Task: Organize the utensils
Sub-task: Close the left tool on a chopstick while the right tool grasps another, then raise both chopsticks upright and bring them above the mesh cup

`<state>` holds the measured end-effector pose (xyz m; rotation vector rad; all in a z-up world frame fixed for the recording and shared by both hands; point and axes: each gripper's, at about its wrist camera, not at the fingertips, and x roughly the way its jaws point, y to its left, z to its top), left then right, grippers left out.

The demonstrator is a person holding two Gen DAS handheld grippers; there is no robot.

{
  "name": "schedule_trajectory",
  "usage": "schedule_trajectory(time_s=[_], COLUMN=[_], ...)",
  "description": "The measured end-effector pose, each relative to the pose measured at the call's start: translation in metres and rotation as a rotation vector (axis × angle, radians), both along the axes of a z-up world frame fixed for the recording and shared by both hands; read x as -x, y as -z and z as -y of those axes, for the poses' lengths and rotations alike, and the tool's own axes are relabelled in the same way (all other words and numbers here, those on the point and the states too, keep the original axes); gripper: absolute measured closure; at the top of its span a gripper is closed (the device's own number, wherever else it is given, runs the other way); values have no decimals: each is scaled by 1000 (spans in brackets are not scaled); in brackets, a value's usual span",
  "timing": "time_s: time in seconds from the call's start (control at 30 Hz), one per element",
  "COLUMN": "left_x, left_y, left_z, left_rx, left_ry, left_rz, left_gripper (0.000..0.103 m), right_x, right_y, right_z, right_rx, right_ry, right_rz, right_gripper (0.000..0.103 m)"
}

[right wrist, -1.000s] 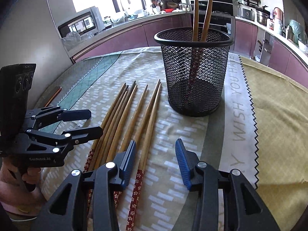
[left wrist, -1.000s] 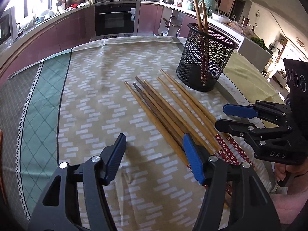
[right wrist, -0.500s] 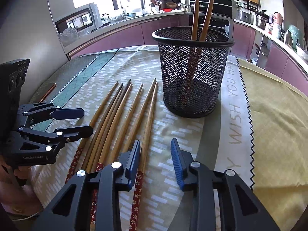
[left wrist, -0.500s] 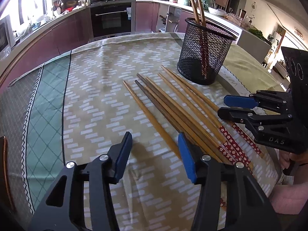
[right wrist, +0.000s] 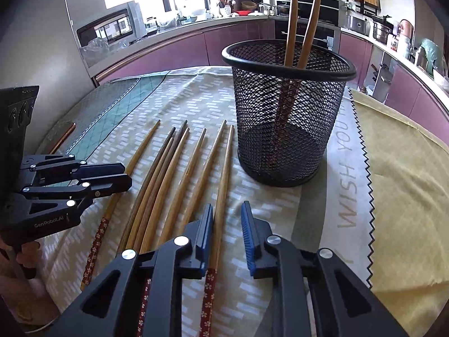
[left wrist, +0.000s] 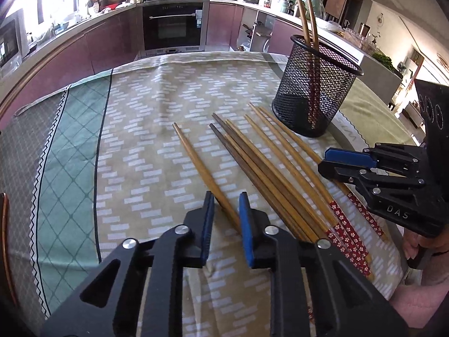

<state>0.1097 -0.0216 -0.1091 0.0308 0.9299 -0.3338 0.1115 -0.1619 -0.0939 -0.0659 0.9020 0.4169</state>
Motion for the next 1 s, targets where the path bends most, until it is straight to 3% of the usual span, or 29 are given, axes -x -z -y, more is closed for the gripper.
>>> schedule_trajectory(time_s=[0.1,0.37,0.53,0.73,1.0], left_x=[0,5,17,23,11], left_y=[1,-2,-14,-14,0], left_z=[-2,-9,-11,5,10], left_rx=[11,26,72,68,38], left_ry=[-18,-67,-38,43,55], left_rz=[-1,5,36,32,-15], left_gripper=[89,95,95,95,95], right_x=[-1,3,11,9,-3], right_y=[0,-6,-15,-11,-3], right_z=[5,18,16,5,-4], right_rx=[-30,-107,-130,-96,-41], right_ry=[13,35,-19,-67,-64], right_rz=[-14,-6,17,-5,-33], right_gripper=[97,97,97,97,96])
